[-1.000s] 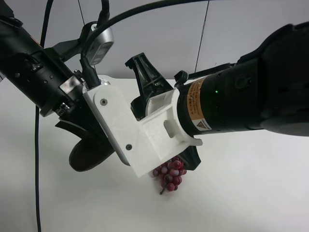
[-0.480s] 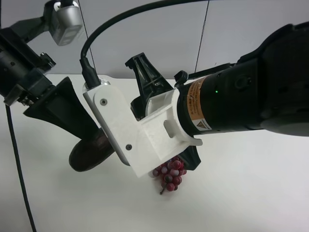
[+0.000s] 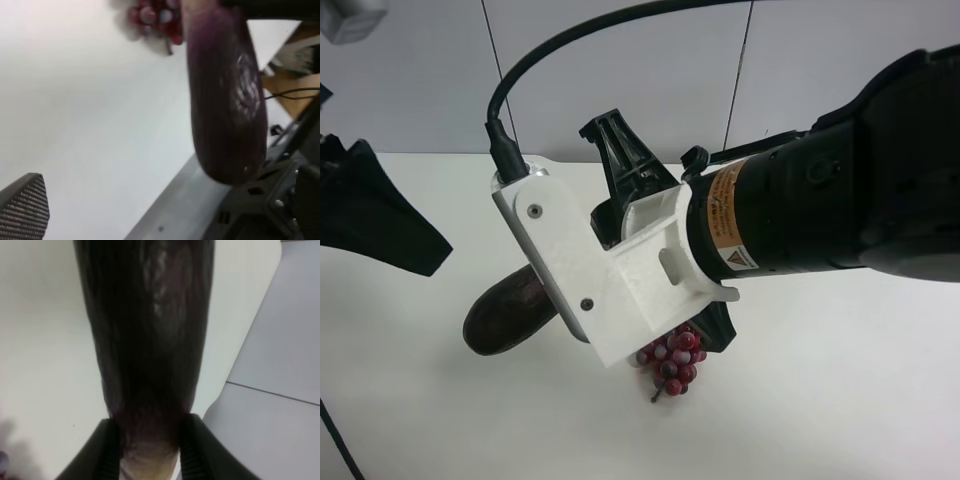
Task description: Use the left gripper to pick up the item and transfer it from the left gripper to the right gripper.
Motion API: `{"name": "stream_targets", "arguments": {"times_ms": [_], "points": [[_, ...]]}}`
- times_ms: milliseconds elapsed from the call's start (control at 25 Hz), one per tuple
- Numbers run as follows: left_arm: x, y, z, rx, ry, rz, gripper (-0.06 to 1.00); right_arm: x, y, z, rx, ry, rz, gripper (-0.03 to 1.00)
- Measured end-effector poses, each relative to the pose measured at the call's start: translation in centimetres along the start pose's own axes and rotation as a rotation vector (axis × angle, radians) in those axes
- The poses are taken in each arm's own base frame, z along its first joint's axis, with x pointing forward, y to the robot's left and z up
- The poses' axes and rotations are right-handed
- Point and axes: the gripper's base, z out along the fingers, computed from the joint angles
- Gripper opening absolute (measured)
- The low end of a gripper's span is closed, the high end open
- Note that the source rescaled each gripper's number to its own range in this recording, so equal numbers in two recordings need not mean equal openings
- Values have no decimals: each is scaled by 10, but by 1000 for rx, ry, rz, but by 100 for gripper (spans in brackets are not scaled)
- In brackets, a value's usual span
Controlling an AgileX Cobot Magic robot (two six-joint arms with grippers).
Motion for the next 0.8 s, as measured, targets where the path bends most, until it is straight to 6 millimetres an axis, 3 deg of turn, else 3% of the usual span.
{"name": "stream_targets", "arguments": {"times_ms": [240,600,800], "points": [[24,-17,-41,-153,-108,42,99,0,0,0,0,0,0,0],[84,-46,-105,-412,-373,-39,99,0,0,0,0,0,0,0],[131,-60,-114,-465,-502,-51,99,0,0,0,0,0,3,0]]}}
